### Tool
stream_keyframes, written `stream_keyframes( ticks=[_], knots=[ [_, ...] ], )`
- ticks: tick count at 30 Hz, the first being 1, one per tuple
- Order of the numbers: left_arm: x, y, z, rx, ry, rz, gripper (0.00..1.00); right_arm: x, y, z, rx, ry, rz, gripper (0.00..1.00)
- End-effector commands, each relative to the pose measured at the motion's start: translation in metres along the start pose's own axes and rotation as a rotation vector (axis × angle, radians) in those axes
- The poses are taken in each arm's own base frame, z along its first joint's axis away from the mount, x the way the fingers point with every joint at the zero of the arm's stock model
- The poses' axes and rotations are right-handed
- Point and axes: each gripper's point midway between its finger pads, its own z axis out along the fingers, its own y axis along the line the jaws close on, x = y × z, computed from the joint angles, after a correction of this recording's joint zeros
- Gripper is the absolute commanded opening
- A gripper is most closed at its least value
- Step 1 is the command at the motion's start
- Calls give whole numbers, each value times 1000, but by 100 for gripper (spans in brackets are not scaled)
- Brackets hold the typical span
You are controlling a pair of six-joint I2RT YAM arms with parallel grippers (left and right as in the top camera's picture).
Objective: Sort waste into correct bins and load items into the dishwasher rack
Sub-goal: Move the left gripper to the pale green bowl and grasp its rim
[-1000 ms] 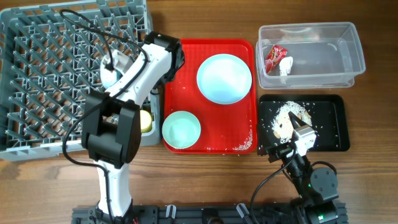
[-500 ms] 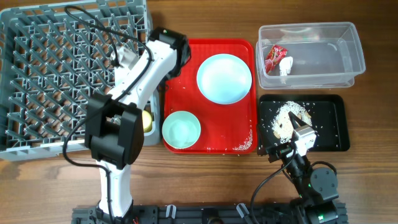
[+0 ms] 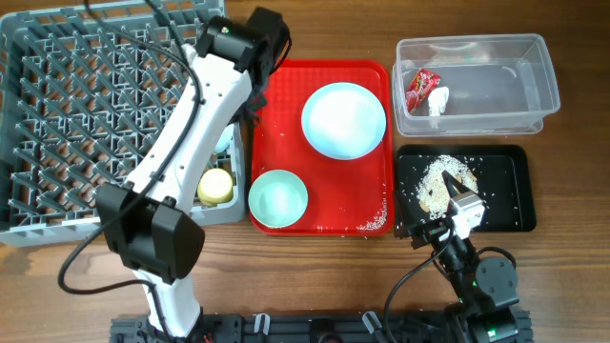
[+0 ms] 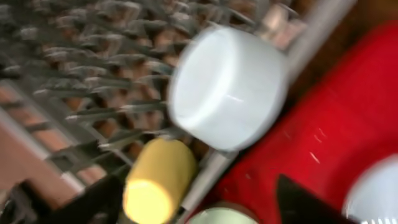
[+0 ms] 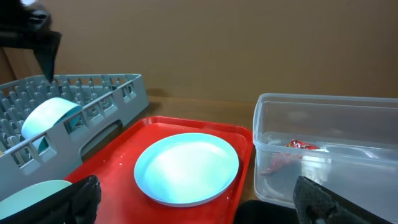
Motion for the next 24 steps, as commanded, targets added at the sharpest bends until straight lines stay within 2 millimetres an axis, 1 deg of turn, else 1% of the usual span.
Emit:
stream_keyframes(
  ticks=[1,2,4,7,10,11,12,13,15,16,18,19,20,23,24],
  knots=[
    [28,-33,-13,199,144,203,32,-2,2,0,-14,-10,9,100],
    [28,-32,-13,186,130,210,4,-2,2,0,-14,-11,9,100],
    [26,-28,-13,162,114,217,4,-2,2,0,-14,-10,9,100],
    [30,-20,-11,128,126,242,4,-2,2,0,-15,-11,9,100],
    [39,-13,8,71,144,262,4,-2,2,0,-14,-10,9,100],
    [45,-10,19,43,160,267,4,-2,2,0,-14,-10,9,100],
    [49,-8,26,28,168,252,4,-2,2,0,-14,-10,10,100],
    [51,-4,33,0,168,215,8,-2,2,0,-14,-10,10,100],
    [53,-1,43,-29,170,145,35,-2,2,0,-14,-11,9,100],
    [54,-1,45,-29,171,146,43,-2,2,0,-14,-11,9,100],
    [55,-1,49,-33,169,158,44,-2,2,0,-14,-11,10,100],
    [54,0,51,-39,164,163,38,-2,2,0,-14,-10,10,100],
    [55,0,55,-39,161,179,35,-2,2,0,-15,-11,9,100],
    [62,-2,70,-38,165,212,42,-2,2,0,-14,-10,9,100],
    [66,-2,74,-40,171,213,41,-2,2,0,-14,-11,9,100]
  ],
)
